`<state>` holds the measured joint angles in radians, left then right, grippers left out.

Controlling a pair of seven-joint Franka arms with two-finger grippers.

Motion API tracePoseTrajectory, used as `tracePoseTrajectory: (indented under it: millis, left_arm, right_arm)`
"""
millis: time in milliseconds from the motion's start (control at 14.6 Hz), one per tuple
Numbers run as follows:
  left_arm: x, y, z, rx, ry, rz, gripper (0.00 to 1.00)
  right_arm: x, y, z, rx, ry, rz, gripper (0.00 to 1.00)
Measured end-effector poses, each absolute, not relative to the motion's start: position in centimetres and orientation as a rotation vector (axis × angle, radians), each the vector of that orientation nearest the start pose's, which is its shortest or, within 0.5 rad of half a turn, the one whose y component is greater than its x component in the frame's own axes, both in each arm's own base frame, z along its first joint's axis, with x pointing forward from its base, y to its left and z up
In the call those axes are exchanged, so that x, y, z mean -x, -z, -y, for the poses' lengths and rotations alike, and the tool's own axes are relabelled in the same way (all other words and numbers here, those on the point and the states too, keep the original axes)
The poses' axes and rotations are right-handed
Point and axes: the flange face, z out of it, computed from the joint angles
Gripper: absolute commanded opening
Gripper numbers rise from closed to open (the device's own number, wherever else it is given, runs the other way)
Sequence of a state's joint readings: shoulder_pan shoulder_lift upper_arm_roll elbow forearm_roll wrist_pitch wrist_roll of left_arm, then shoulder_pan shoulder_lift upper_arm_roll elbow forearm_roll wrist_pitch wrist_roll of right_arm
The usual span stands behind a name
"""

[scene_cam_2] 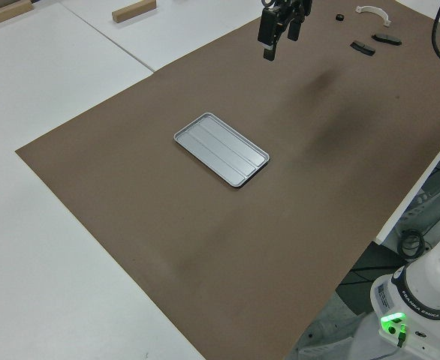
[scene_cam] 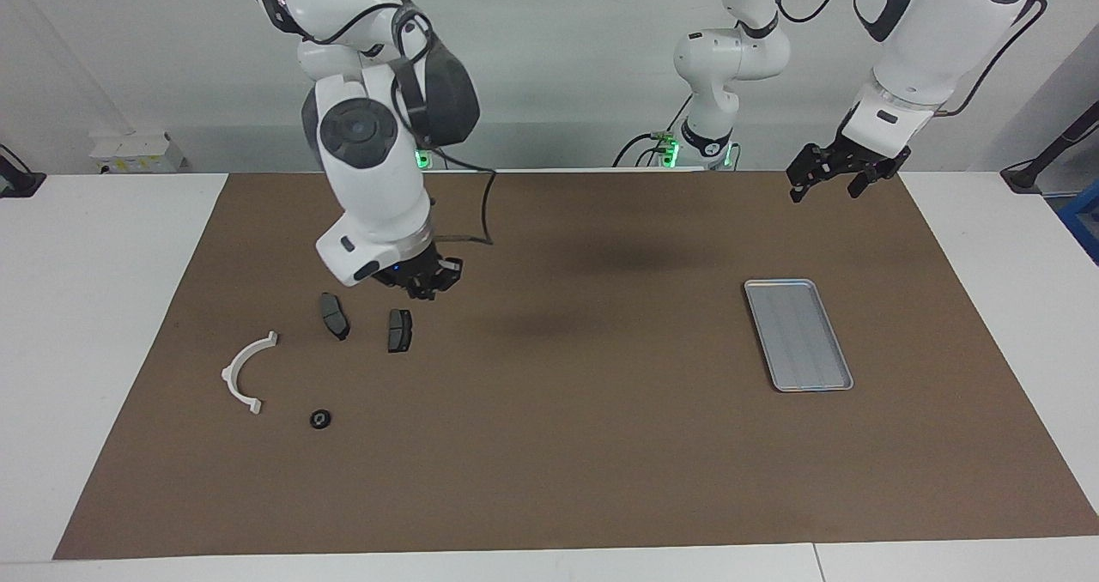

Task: Pick bearing gear from pile to tray
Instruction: 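Carry the gear with the right gripper to mid-table and release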

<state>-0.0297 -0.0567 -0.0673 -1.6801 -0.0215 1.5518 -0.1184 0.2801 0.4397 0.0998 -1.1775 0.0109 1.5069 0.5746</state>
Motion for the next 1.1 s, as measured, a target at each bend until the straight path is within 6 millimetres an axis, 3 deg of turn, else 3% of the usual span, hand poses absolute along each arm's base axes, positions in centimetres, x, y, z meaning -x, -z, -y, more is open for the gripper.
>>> tracePoseTrajectory:
  millis: [206, 411, 685, 891, 1096]
  left_arm:
    - [-53.0, -60.2, 5.5, 3.149, -0.115, 0.034, 1.0]
    - [-53.0, -60.2, 5.5, 3.149, -0.115, 0.034, 1.0]
    - [-53.0, -60.2, 5.5, 3.149, -0.115, 0.034, 1.0]
    - [-53.0, -60.2, 5.5, 3.149, -0.115, 0.034, 1.0]
    - [-53.0, -60.2, 5.5, 3.149, -0.115, 0.034, 1.0]
  right_arm:
    - [-59.3, -54.5, -34.0, 3.021, -0.103, -0.608, 0.0]
    - [-56.5, -52.4, -41.3, 2.959, -0.069, -0.744, 0.0]
    - [-56.0, -45.4, -45.3, 2.939, -0.063, -0.805, 0.0]
    - [-55.6, -38.2, -48.5, 2.973, 0.027, -0.837, 0.0]
    - [-55.8, -33.1, -49.8, 2.974, 0.05, -0.834, 0.0]
